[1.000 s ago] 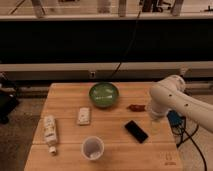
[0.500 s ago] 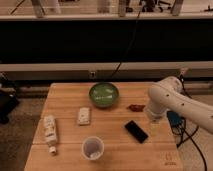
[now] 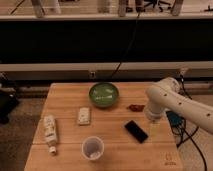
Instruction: Push the eraser across the table
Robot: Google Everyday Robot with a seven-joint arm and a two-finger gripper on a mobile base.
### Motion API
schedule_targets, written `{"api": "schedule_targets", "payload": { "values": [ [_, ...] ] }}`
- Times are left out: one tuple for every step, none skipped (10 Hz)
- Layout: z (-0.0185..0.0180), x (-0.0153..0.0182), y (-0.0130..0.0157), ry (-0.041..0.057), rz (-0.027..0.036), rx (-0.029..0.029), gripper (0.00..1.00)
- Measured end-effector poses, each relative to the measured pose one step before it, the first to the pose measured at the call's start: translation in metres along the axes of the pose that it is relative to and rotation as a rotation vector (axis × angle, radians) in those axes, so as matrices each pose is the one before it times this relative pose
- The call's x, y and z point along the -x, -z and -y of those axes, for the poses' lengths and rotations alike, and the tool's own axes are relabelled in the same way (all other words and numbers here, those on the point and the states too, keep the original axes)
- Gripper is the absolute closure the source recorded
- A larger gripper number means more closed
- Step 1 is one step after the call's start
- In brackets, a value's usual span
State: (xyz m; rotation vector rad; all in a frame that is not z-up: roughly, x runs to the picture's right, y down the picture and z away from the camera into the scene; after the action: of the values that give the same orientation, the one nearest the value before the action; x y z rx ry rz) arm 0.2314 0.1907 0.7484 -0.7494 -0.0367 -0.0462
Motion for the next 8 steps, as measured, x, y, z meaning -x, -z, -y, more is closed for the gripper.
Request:
{"api": "schedule_targets", "payload": {
  "values": [
    [0.00051,0.00012,-0.00159,0.00155,0.00068,0.00426,0.54],
    [0.00066,0.00023,-0.00096,0.00169,0.00074,0.00398,0.6],
    [0.00048,-0.00044,-0.00178,0.00111,-0.00005,0.00466,0.67],
    [0.00095,-0.00014,-0.00223,0.00183,0.00048,0.00225,0.75],
    [0.00194,-0.00264,-0.00571,0.00142,0.00284,0.00726,0.87],
    [0.0022,-0.00826,-0.01075,0.00189,0.00007,0.01338,0.96],
    [0.0019,-0.00651,-0.00936,0.00208,0.00085,0.01081,0.99],
    [0.00173,-0.00378,-0.00583,0.00035,0.0017,0.01068,0.99]
  ]
}}
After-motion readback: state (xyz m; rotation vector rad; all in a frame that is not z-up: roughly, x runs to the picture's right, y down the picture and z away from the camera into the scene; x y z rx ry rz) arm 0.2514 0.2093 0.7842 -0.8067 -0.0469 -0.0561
